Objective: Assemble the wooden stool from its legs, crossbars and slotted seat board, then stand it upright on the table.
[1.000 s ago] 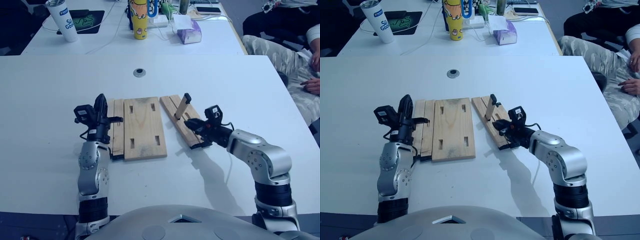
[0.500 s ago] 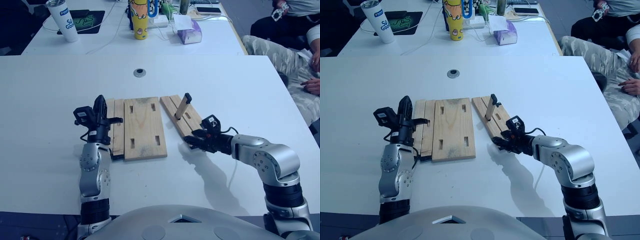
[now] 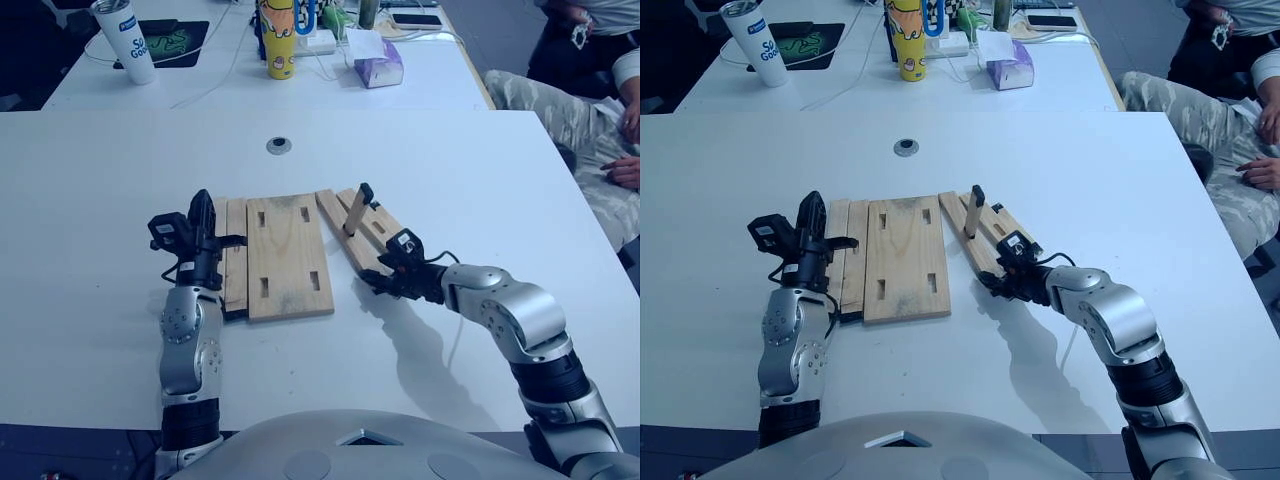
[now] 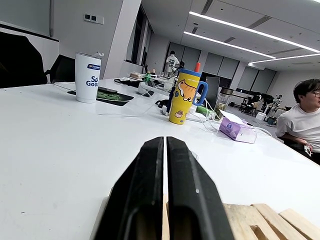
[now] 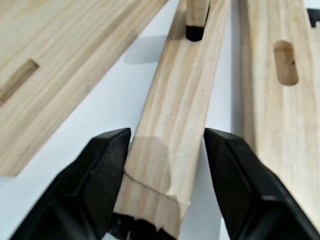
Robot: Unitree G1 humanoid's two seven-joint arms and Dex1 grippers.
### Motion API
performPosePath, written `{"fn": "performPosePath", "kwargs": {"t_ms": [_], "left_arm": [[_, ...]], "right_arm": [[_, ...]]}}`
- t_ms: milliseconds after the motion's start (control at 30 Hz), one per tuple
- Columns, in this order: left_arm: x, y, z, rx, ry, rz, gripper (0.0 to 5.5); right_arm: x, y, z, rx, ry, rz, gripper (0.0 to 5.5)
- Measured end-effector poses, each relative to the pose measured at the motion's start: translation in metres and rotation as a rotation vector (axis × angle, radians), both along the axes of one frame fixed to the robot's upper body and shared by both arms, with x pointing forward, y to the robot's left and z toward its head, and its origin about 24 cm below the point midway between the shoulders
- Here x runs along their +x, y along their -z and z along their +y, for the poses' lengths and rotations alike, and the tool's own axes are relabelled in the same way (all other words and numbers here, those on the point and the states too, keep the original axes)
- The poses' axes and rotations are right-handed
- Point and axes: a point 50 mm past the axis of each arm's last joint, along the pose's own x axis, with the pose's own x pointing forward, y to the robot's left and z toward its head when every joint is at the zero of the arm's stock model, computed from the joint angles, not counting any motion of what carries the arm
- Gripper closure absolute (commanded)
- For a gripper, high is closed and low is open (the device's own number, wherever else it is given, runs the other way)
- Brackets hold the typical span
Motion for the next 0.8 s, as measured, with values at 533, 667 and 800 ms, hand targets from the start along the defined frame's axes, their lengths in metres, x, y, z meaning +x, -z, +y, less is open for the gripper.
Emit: {"fn": "performPosePath", "kwargs": {"t_ms": [533,667,800], "left_arm": [[0.008,-0.006,-0.001,0.019,0.03,-0.022,5.38],[0.009,-0.006,-0.001,0.024,0.04,-0.024,5.38],[0.01,-0.007,-0.001,0.024,0.044,-0.028,5.38]], "right_arm": [[0.029,0.009,0.024,-0.088,0.072,-0.114,2.82],[0.031,0.011,0.026,-0.082,0.085,-0.128,2.82],[0.033,0.012,0.028,-0.07,0.1,-0.135,3.11]]}}
